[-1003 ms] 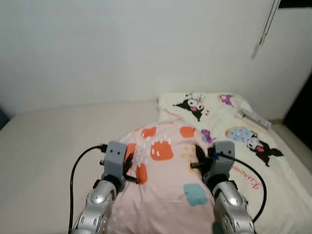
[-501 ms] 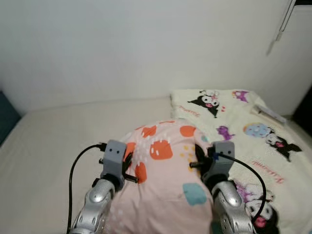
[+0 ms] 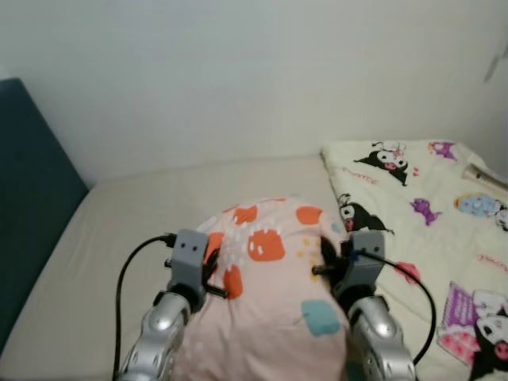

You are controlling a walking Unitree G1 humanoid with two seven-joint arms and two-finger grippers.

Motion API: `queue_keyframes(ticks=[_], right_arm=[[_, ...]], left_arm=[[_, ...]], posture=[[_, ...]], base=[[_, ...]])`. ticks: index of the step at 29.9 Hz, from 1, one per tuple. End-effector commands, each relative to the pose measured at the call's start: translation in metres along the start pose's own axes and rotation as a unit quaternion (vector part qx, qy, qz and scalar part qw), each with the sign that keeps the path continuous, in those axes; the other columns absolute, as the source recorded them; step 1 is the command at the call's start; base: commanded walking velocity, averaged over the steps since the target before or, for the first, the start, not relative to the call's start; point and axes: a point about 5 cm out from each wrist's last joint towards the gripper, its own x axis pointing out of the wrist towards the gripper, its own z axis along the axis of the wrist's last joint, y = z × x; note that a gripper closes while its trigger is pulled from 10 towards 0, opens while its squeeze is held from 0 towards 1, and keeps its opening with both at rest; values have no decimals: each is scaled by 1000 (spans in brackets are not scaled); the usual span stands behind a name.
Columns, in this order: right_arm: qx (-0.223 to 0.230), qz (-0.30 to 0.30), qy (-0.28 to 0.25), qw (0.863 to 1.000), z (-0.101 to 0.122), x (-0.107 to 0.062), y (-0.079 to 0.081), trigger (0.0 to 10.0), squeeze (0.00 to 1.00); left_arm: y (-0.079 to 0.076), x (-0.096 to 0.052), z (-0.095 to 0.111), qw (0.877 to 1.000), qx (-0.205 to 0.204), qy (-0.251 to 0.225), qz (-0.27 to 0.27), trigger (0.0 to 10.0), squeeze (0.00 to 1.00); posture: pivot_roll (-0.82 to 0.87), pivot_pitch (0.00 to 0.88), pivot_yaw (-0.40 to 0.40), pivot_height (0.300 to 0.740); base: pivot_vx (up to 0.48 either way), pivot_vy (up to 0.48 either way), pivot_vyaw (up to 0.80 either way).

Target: Clean up the room

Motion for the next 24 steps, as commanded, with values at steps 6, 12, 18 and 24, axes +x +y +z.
queue_keyframes(ticks=[6, 12, 18, 24], right_arm=[[6, -5, -32, 999, 9, 2, 2, 10000, 0], [7, -6, -33, 999, 9, 2, 2, 10000, 0], [8, -6, -33, 999, 8, 1, 2, 10000, 0], [9, -6, -34, 999, 8, 1, 3, 10000, 0]], left_arm=[[7, -1, 4, 1000, 8, -12, 10, 10000, 0], [8, -1, 5, 1000, 8, -13, 8, 10000, 0], [8, -1, 6, 1000, 9, -14, 7, 10000, 0], [9, 0, 7, 1000, 10, -15, 8, 10000, 0]], posture=[[3, 51, 59, 740], [6, 50, 60, 740], [9, 45, 63, 740], [11, 43, 65, 740]], base=[[0, 391, 0], [0, 396, 0], [0, 399, 0], [0, 388, 0]])
